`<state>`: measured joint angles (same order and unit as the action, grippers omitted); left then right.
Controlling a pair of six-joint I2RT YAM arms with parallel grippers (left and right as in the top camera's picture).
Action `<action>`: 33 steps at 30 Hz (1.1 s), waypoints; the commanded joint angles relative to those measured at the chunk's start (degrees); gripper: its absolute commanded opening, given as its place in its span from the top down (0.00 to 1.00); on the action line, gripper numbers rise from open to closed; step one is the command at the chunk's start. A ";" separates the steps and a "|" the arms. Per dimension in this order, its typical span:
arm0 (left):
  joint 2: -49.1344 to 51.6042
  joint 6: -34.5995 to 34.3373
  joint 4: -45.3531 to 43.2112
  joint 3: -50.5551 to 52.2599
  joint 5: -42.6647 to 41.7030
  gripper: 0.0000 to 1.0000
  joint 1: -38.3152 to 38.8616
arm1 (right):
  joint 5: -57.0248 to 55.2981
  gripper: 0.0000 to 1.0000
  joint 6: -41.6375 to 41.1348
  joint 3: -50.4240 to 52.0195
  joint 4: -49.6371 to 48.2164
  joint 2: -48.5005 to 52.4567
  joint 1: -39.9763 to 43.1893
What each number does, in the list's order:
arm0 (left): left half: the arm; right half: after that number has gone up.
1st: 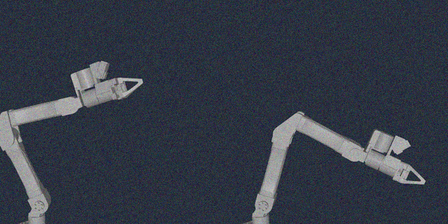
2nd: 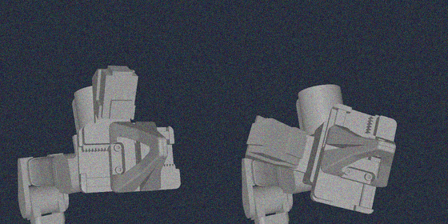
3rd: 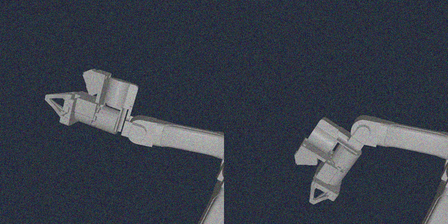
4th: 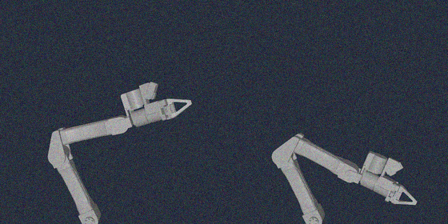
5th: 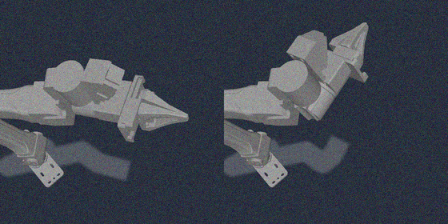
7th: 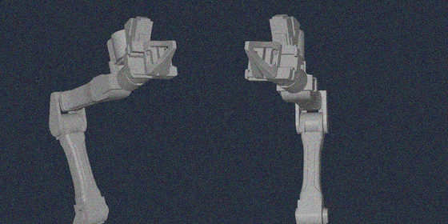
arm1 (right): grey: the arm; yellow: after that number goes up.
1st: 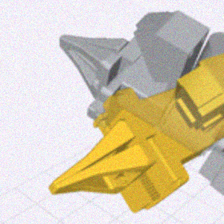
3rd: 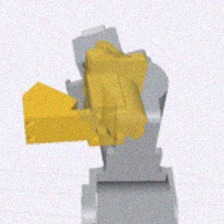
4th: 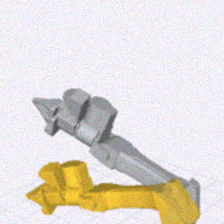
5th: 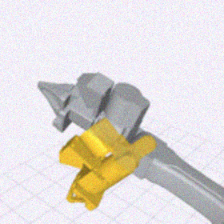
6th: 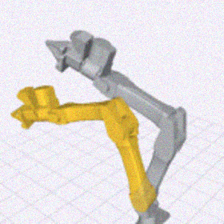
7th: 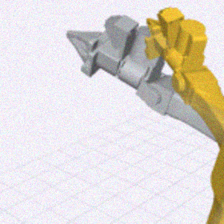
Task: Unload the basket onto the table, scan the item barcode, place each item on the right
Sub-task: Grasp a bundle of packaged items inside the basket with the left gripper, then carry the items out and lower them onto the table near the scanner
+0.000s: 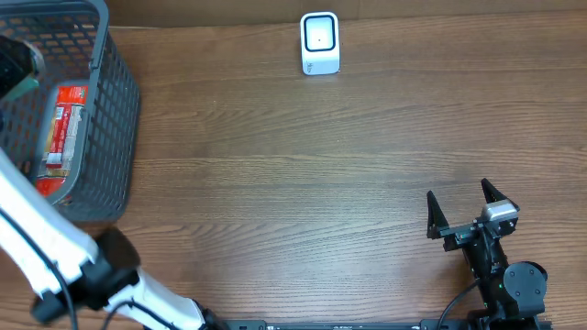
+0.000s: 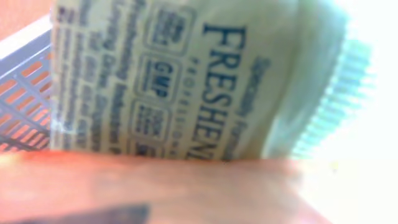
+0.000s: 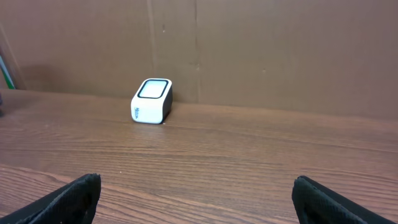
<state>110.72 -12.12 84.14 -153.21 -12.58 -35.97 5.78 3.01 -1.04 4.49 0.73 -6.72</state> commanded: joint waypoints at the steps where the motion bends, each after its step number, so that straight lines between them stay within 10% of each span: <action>1: -6.29 -3.17 2.16 -1.62 -4.83 0.78 3.10 | 0.31 0.00 0.07 0.59 -0.24 -0.57 0.37; 17: -8.24 -16.68 12.59 9.62 13.53 0.91 40.39 | 0.31 0.00 0.09 0.59 -0.24 -0.57 0.37; 33: 8.07 -36.33 0.37 29.99 20.50 0.96 71.14 | 0.31 0.00 0.07 0.59 -0.24 -0.57 0.37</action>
<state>116.75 -42.28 84.88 -123.48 5.91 32.84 5.78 3.03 -1.04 4.51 0.73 -6.72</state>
